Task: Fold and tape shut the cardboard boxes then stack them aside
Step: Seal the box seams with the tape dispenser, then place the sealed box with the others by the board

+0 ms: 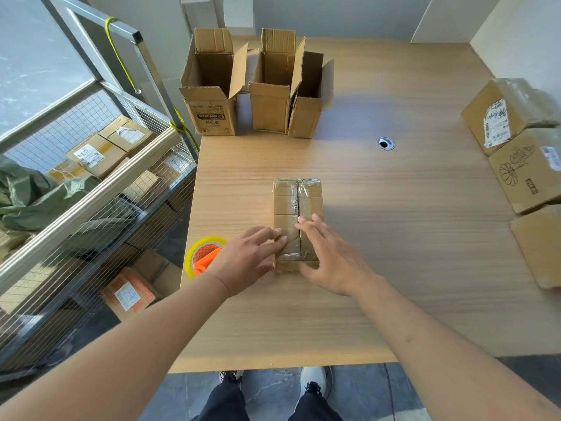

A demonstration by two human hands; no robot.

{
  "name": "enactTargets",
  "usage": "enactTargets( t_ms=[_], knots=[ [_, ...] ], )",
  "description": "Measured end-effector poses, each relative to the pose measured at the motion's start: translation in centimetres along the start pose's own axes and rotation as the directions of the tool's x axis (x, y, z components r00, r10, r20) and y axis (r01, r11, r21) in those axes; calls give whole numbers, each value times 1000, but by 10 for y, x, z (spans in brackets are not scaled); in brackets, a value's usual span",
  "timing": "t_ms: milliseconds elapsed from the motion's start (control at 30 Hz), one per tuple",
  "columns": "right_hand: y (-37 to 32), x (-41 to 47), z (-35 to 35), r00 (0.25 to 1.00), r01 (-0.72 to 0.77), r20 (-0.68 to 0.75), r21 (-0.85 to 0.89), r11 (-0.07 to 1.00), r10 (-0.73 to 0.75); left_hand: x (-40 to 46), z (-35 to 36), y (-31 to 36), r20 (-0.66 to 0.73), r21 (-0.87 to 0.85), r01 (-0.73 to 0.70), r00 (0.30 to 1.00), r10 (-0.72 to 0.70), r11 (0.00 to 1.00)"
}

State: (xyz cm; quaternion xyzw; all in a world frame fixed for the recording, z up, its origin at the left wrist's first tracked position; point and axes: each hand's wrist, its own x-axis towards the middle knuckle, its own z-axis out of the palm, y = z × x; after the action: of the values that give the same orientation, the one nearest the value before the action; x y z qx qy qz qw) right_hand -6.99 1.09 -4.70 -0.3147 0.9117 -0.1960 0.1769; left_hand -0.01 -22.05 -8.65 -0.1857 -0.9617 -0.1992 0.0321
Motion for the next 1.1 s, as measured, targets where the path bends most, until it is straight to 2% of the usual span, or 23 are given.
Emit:
enactTargets(
  t_ms=[133,333,500,733,833,967,1100],
  knots=[
    [-37,11,11,979,-192,-90,-85,978,185,-1,-16,-12,144,21,5,990,-8,1000],
    [-57,29,51,914,-382,-258,-287,879,313,0,-16,-25,98,30,151,983,-153,988],
    [-58,29,62,907,-384,-310,-332,861,285,6,-24,-24,170,135,246,949,-267,960],
    [-67,38,38,882,-448,-230,-130,885,413,14,-29,-27,264,177,324,894,-362,929],
    [-66,42,42,895,-444,-151,-184,877,421,18,-31,-32,278,173,341,883,-378,924],
    [-67,44,51,904,-427,-174,-289,857,391,22,-34,-38,283,165,351,878,-385,922],
    [-67,44,53,901,-432,-176,-297,851,396,26,-37,-44,297,160,339,879,-373,927]
  ],
)
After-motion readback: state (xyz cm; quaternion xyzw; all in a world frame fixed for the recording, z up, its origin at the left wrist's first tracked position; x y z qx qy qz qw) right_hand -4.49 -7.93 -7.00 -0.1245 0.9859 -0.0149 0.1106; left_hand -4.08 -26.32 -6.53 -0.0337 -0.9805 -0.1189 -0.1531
